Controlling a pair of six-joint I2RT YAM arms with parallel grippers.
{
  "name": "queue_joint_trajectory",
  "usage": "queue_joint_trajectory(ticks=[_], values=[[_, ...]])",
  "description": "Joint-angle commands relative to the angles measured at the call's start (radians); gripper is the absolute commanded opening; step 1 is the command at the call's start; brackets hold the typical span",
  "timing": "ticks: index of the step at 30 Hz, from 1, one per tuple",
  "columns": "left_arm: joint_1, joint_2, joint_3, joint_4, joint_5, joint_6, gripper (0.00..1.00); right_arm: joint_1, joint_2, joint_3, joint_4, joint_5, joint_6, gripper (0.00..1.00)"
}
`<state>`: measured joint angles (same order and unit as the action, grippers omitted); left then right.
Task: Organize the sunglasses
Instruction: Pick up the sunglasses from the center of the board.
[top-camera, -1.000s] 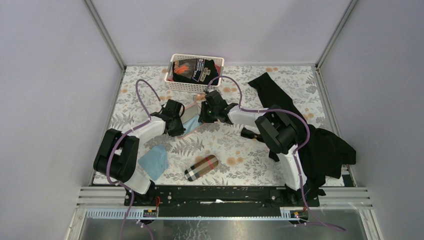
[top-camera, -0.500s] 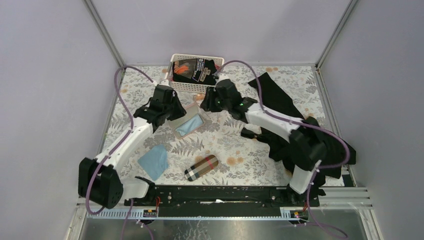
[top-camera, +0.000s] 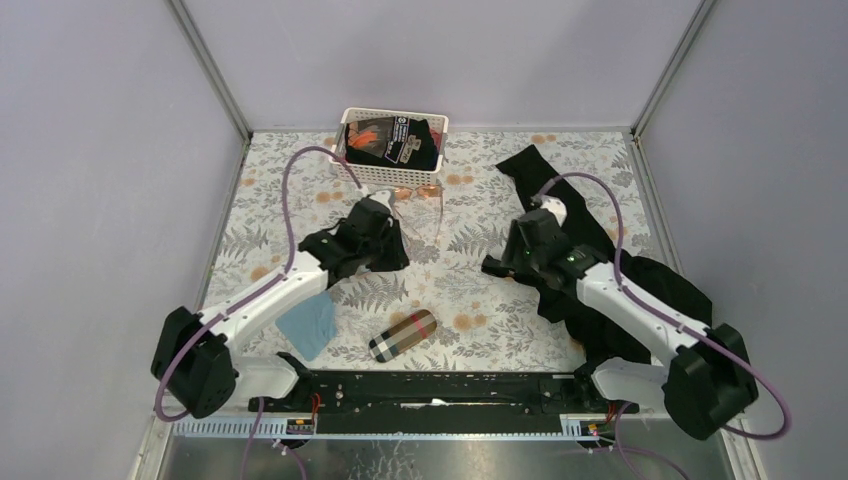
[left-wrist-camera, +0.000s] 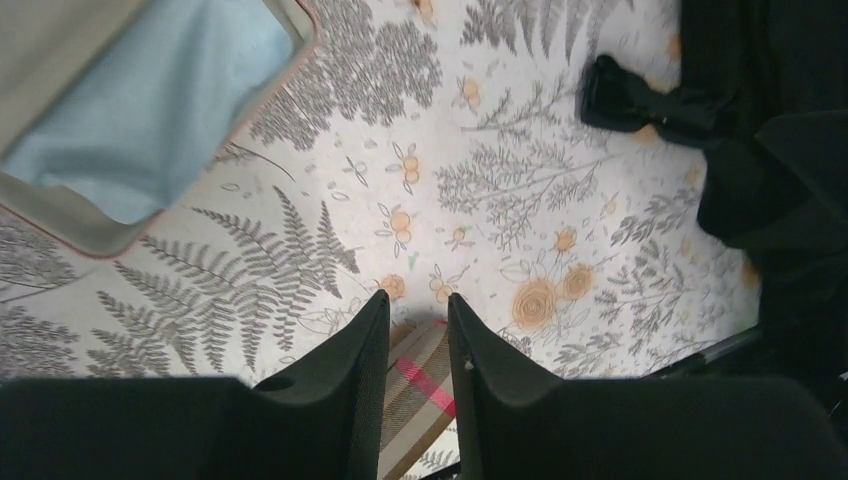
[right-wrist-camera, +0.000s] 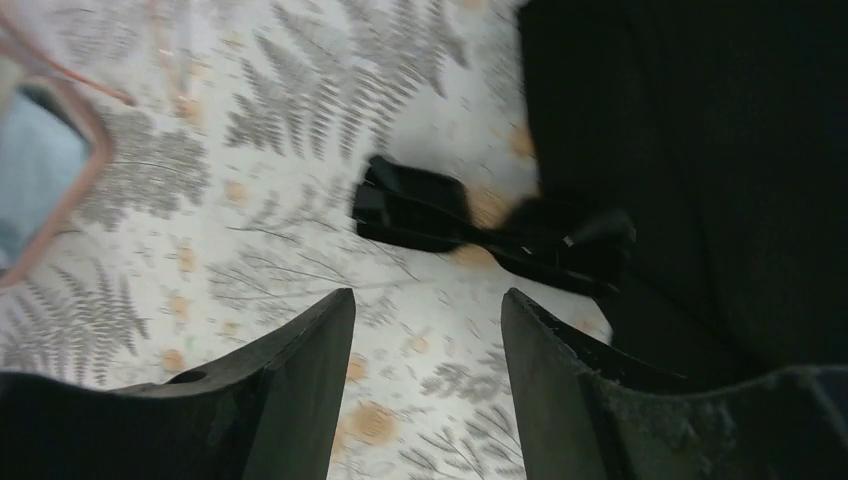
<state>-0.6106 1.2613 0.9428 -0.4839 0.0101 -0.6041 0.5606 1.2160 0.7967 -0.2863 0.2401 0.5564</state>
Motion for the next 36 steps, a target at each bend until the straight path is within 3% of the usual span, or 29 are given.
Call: queue_joint_trajectory(ticks=[1,9,24,36], values=[[-0.050,0.053,-0.014,0.040,0.010,-0.020,0.33,-0.035,-0.064,-0.065,-0.098,0.028,0.098,0.64],[-0.079,0.100,0.018,0.046,0.020,-0.026,0.34,-0.052,0.053,-0.031,-0.077,0.004,0.019,0.67],[-0.081,0.157,0.042,0.034,0.031,-0.005,0.34,-0.061,0.327,0.187,-0.181,-0.121,-0.473,0.56],[-0.081,0.181,0.046,0.034,0.037,0.017,0.34,-0.062,0.452,0.239,-0.146,-0.075,-0.552,0.55]])
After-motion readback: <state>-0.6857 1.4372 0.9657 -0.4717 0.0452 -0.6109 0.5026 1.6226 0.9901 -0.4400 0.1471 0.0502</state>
